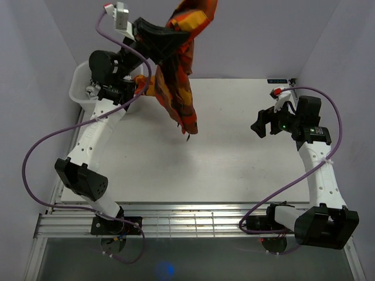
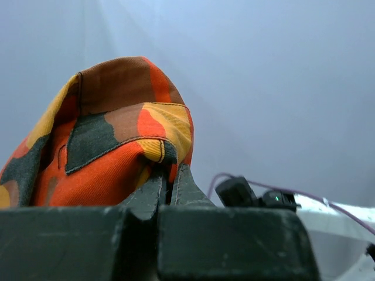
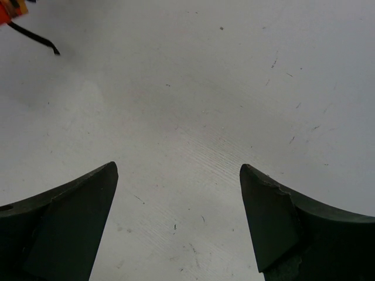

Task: Fold and stack the trousers
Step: Move the trousers to the center of the board

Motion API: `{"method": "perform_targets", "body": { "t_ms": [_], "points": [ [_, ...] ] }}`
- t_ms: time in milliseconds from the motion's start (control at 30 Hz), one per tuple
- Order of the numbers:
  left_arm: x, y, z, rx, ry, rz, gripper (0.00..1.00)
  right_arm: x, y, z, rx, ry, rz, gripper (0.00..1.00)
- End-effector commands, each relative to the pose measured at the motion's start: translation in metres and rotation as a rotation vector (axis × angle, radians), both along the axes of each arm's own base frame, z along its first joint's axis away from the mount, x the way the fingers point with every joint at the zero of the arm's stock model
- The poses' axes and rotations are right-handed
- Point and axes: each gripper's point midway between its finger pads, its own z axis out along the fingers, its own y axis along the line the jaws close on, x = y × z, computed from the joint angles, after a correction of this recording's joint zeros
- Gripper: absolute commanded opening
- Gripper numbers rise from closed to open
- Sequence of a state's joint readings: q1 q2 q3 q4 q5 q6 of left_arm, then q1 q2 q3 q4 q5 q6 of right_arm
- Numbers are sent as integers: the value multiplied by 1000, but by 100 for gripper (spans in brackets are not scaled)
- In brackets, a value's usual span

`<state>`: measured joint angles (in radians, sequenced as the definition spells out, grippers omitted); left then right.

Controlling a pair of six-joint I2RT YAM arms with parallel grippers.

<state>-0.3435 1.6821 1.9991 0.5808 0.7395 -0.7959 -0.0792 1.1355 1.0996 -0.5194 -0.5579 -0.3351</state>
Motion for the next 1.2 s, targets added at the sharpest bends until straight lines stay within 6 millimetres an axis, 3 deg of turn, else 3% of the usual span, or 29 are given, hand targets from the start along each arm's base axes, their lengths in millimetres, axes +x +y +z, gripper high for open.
{"method": "perform_targets", "body": {
  "t_ms": [0, 67, 100, 200, 233, 267, 333, 400, 433, 500, 533, 633, 700, 767, 800, 833, 900, 1167],
  "points": [
    [-21, -11, -32, 27, -36, -5, 0, 3, -1, 25, 17, -82, -12, 90],
    [-9, -29, -74, 103, 3, -4, 0, 1, -4, 18, 5, -71, -33, 90],
    [6, -39, -114, 151, 89, 1, 7, -1, -6, 19, 2, -77, -39, 90],
    [34, -54, -188, 280, 242, 28, 49, -2, -10, 11, -10, -52, -63, 90],
    [45, -54, -204, 307, 279, 53, 76, -3, -11, 8, -13, -37, -63, 90],
    [53, -53, -221, 359, 305, 84, 85, -3, -11, 6, -16, -25, -58, 90],
    [69, -37, -218, 363, 326, 156, 98, -4, -8, -3, -17, 23, -36, 90],
    [84, -18, -213, 354, 387, 218, 98, -2, -7, -9, -10, 56, -25, 90],
    [101, 9, -191, 317, 383, 297, 98, -1, -5, -11, -1, 65, -14, 90],
    [126, 38, -195, 322, 481, 416, 98, 3, -3, -16, 16, 86, -11, 90],
    [146, 69, -192, 317, 485, 547, 98, 3, 0, -16, 30, 93, -5, 90],
    [179, 117, -217, 394, 562, 761, 96, 7, 4, -25, 49, 120, -2, 90],
    [205, 153, -249, 438, 668, 887, 90, 8, 6, -29, 53, 127, 0, 90],
    [217, 174, -268, 443, 766, 933, 83, 8, 6, -32, 55, 134, -4, 90],
    [228, 180, -292, 455, 832, 924, 78, 8, 6, -32, 53, 130, -3, 90],
    [233, 193, -301, 443, 876, 933, 75, 8, 5, -33, 49, 132, -7, 90],
    [241, 198, -327, 416, 976, 893, 70, 7, 4, -36, 38, 133, -11, 90],
    [255, 193, -371, 292, 1114, 824, 73, 1, -2, -43, 1, 148, -26, 90]
  ]
}}
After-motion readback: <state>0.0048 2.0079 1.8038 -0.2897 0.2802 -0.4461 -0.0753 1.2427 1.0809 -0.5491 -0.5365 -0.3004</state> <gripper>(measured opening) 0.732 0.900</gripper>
